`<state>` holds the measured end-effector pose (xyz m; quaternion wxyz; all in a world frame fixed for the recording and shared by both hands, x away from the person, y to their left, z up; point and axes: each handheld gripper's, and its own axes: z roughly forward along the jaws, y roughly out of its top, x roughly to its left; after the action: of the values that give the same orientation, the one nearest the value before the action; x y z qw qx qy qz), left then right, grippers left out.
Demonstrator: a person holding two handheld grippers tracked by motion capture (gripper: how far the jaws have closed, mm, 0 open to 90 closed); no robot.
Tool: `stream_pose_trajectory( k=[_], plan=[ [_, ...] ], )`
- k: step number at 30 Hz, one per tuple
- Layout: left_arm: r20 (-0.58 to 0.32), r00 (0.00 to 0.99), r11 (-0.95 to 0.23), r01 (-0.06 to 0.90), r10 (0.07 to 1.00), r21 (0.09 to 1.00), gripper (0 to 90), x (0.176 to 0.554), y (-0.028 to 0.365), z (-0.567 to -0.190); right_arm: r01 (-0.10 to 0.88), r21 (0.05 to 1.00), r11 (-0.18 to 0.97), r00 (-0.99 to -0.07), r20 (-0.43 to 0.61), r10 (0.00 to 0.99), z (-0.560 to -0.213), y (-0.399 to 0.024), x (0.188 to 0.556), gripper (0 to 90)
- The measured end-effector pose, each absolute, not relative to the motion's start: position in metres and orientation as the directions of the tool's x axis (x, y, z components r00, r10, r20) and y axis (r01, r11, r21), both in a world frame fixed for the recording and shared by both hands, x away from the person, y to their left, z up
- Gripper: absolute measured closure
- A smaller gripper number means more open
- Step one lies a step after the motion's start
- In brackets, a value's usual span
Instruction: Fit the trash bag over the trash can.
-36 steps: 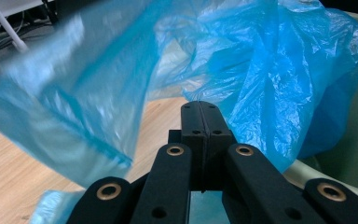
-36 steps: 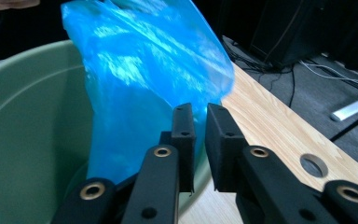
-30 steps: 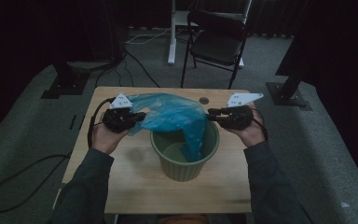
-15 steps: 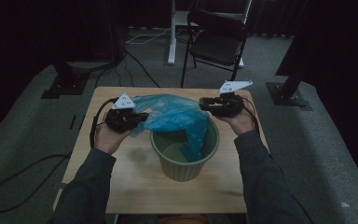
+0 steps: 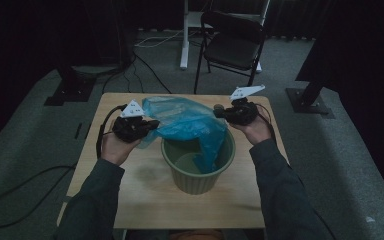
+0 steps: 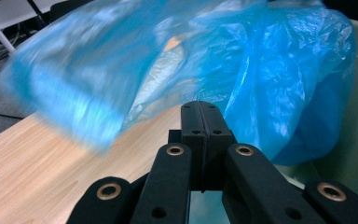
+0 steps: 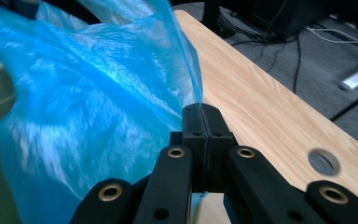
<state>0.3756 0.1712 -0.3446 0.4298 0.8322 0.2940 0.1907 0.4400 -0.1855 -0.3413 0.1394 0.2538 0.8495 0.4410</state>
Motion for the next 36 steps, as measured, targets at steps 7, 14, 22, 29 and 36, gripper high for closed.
stream_pose_trajectory(
  k=[7, 14, 22, 29, 36],
  plan=[
    [0.058, 0.738, -0.449, 0.344, 0.672, 0.825, 89.9, 0.376, 0.178, -0.348, 0.333, 0.819, 0.467, -0.812, -0.002, 0.584, -0.346, -0.214, 0.419, 90.0],
    [0.048, 0.721, -0.438, 0.364, 0.691, 0.822, 89.9, 0.379, 0.183, -0.350, 0.362, 0.818, 0.447, -0.792, 0.016, 0.610, -0.358, -0.239, 0.401, 90.0],
    [0.043, 0.703, -0.426, 0.379, 0.710, 0.822, 90.0, 0.380, 0.187, -0.352, 0.367, 0.823, 0.434, -0.781, 0.019, 0.624, -0.362, -0.257, 0.389, 90.0],
    [0.002, 0.657, -0.376, 0.430, 0.754, 0.821, 89.9, 0.387, 0.198, -0.356, 0.388, 0.814, 0.431, -0.771, 0.030, 0.636, -0.369, -0.270, 0.383, 90.0],
    [-0.002, 0.667, -0.360, 0.405, 0.745, 0.840, 85.1, 0.384, 0.194, -0.349, 0.355, 0.840, 0.411, -0.785, 0.030, 0.619, -0.360, -0.267, 0.382, 79.5]
  ],
)
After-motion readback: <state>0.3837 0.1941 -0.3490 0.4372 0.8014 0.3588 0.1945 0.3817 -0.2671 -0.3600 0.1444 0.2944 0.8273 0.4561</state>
